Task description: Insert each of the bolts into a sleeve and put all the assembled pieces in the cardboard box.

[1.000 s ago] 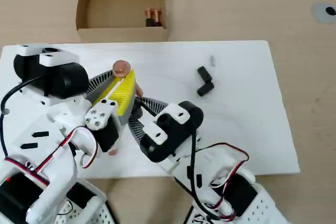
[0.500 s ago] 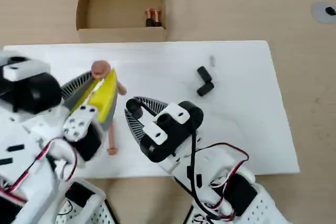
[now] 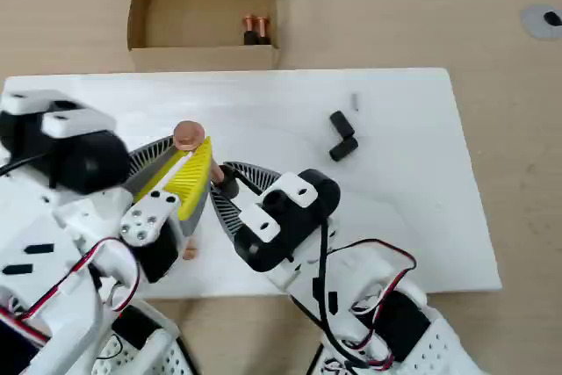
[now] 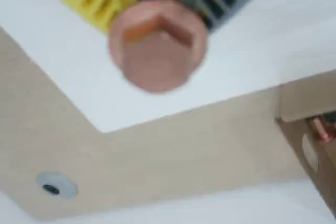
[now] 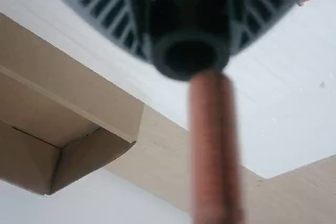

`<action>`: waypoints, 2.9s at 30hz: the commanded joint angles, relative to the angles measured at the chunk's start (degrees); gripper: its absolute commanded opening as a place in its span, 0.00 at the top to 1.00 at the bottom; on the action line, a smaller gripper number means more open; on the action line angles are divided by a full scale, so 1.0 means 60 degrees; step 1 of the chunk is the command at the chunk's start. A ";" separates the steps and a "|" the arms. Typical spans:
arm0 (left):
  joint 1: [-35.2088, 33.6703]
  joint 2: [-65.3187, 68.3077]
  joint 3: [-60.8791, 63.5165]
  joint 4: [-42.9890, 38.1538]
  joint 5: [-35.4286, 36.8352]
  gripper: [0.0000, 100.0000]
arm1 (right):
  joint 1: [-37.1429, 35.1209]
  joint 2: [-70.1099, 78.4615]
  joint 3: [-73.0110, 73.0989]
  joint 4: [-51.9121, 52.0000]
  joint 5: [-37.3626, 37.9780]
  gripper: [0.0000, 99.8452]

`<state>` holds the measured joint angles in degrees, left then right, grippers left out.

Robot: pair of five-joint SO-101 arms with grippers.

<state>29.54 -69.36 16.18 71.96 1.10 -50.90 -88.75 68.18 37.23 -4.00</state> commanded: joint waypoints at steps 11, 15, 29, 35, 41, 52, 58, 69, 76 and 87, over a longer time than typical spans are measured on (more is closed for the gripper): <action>0.0103 0.0007 0.0029 -0.0029 -0.0132 1.00 | -0.0066 -0.0212 -0.0593 -0.0293 -0.0103 0.99; 0.0103 0.0007 0.0117 -0.0029 -0.0132 0.99 | -0.0066 -0.0212 -0.0813 -0.0278 -0.0103 0.99; 0.0103 -0.0007 0.1905 -0.1201 -0.0132 0.99 | -0.0066 -0.0212 -0.0828 -0.0278 -0.0103 0.99; 0.0103 0.0007 0.2081 -0.1304 -0.0132 0.99 | -0.0066 -0.0212 -0.0755 -0.0234 -0.0938 0.99; 0.0103 -0.0066 0.2022 -0.1304 -0.0630 1.00 | -0.0051 -0.0212 -0.0593 -0.0264 -0.1099 0.99; -0.0322 -0.0066 0.1919 -0.2168 -0.0469 1.00 | 0.0432 -0.0212 -0.0608 -0.0249 -0.1114 0.99; -0.1201 -0.0066 0.1978 -0.2784 0.0015 0.99 | 0.0432 -0.0212 -0.0608 -0.0234 -0.1114 0.99; -0.1187 -0.0066 0.1905 -0.2755 0.0821 0.99 | 0.0432 -0.0183 -0.0418 -0.0234 -0.1128 0.99; -0.1158 -0.0081 0.1890 -0.2725 0.1626 0.99 | 0.0432 -0.0212 -0.0139 -0.0249 -0.1128 0.99; -0.1158 -0.0081 0.0879 -0.2711 0.1641 1.00 | 0.0432 -0.0183 -0.0139 -0.0234 -0.1128 0.99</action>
<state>23.12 -69.45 25.49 56.84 10.51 -49.32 -89.10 67.65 37.32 -10.07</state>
